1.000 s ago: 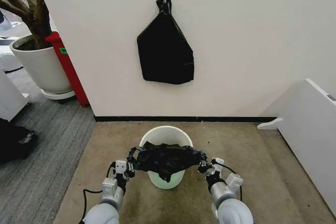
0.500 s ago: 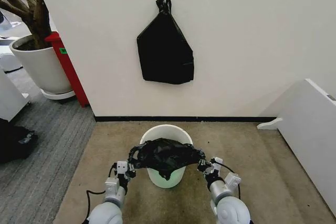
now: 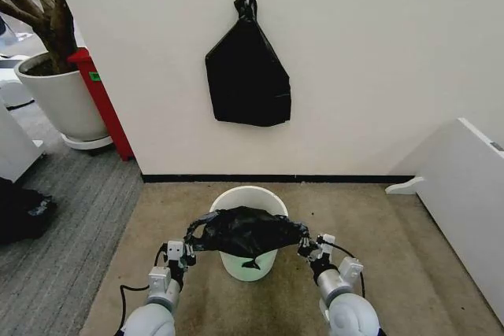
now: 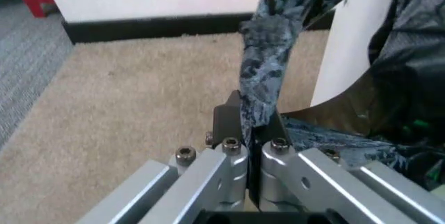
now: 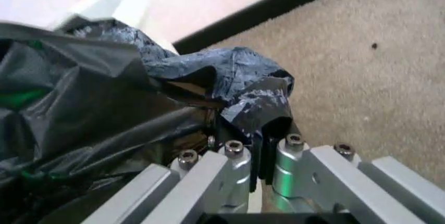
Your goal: Place the garbage bag over the trash bin.
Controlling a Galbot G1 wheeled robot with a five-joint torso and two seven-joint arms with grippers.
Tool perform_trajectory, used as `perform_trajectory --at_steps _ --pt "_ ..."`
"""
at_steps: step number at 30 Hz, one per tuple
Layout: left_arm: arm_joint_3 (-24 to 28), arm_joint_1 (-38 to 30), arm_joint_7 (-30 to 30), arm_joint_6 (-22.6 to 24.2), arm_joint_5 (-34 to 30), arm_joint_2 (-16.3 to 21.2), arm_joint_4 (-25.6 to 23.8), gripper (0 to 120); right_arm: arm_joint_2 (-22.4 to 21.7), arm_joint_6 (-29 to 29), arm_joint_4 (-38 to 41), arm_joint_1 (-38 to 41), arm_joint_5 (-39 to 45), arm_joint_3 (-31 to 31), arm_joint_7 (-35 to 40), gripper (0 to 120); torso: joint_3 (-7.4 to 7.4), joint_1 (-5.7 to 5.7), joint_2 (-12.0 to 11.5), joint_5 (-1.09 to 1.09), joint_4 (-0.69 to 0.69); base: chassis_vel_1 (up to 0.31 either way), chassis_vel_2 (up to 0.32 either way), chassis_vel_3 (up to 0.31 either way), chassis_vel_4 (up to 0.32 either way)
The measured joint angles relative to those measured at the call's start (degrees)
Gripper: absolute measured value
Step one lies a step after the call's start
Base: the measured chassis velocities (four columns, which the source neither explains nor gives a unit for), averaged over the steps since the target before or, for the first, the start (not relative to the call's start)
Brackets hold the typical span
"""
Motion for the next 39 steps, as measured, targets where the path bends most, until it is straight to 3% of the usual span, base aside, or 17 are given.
perform_trajectory --at_steps 7,18,25,30,34,39 --pt "0.9 -1.1 0.0 -0.3 0.7 -2.0 2.4 0 1.2 0.9 -1.4 -0.1 -1.8 -0.2 -0.7 0 0.00 0.00 0.0 0.00 0.00 0.000 0.000 0.000 0.000" --pt "-0.4 -0.7 -0.5 -0.6 1.0 -0.6 -1.0 0 1.0 0.5 2.5 -0.2 -2.6 -0.3 -0.5 0 0.00 0.00 0.0 0.01 0.00 0.000 0.000 0.000 0.000" --pt "0.9 -3.5 0.9 -0.3 0.9 -3.3 6.1 0 2.3 0.2 -3.6 2.1 -5.0 -0.9 -1.0 0 0.00 0.00 0.0 0.00 0.00 0.000 0.000 0.000 0.000" --pt "1.6 -4.3 1.1 -0.3 1.2 -4.8 7.7 0 2.3 0.1 -4.0 2.2 -5.7 -0.9 -1.2 0 0.00 0.00 0.0 0.00 -0.01 0.000 0.000 0.000 0.000" --pt "1.8 -4.1 1.0 -0.4 1.3 -4.7 6.8 0 1.9 -0.1 -3.1 1.6 -6.4 -0.8 -1.7 0 0.00 0.00 0.0 0.00 -0.01 0.000 0.000 0.000 0.000" --pt "0.5 -1.8 0.2 -0.6 1.8 -2.2 2.1 0 0.2 -0.1 -0.8 0.2 -8.4 -0.6 -3.7 2 0.00 0.00 0.0 0.01 0.00 0.000 0.000 0.000 0.000"
